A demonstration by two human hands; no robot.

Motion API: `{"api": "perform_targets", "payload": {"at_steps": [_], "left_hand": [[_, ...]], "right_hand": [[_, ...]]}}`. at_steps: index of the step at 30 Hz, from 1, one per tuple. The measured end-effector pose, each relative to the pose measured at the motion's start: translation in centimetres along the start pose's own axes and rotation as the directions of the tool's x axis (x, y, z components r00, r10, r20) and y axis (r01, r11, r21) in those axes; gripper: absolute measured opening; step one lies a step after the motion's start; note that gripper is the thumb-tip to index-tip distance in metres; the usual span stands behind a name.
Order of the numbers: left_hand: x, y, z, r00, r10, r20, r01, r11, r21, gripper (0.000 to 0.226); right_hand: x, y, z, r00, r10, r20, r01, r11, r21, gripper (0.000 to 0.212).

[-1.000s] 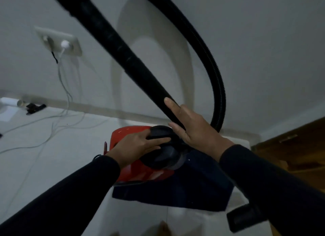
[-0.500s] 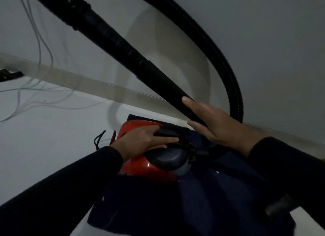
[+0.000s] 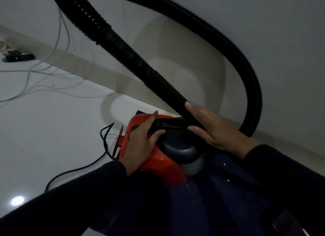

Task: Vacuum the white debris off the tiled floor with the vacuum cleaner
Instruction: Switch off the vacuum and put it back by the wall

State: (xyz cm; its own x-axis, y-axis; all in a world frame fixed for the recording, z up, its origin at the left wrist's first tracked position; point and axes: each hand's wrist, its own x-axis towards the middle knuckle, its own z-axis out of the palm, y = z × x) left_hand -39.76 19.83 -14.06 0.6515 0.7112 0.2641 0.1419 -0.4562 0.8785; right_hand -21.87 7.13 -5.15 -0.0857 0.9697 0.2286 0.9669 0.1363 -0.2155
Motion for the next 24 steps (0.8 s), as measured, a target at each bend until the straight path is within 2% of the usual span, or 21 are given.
{"api": "perform_targets", "payload": {"at_steps": [5, 9, 15, 24], "left_hand": [[-0.5, 0.1, 0.0, 0.995, -0.089, -0.042, 0.089, 0.996, -0.008, 0.054], [-0.7, 0.0, -0.2, 0.996, -0.091, -0.011, 0.090, 0.996, -0.027, 0.056], [-0.7, 0.4, -0.8, 0.995, -0.090, 0.044, 0.091, 0.996, -0.016, 0.055], [-0.9, 0.8, -2.1, 0.989, -0.110, 0.100, 0.096, 0.986, 0.135, 0.047]], "right_hand": [[0.5, 0.2, -0.1, 0.999, 0.019, -0.051, -0.019, 1.000, 0.006, 0.066], [0.6, 0.2, -0.2, 0.997, 0.079, 0.003, -0.079, 0.995, 0.068, 0.071], [-0.5, 0.4, 0.7, 0.992, 0.125, -0.004, -0.125, 0.988, -0.091, 0.074], [-2.1, -0.2, 0.9, 0.986, 0.156, -0.063, -0.161, 0.983, -0.085, 0.079]]}}
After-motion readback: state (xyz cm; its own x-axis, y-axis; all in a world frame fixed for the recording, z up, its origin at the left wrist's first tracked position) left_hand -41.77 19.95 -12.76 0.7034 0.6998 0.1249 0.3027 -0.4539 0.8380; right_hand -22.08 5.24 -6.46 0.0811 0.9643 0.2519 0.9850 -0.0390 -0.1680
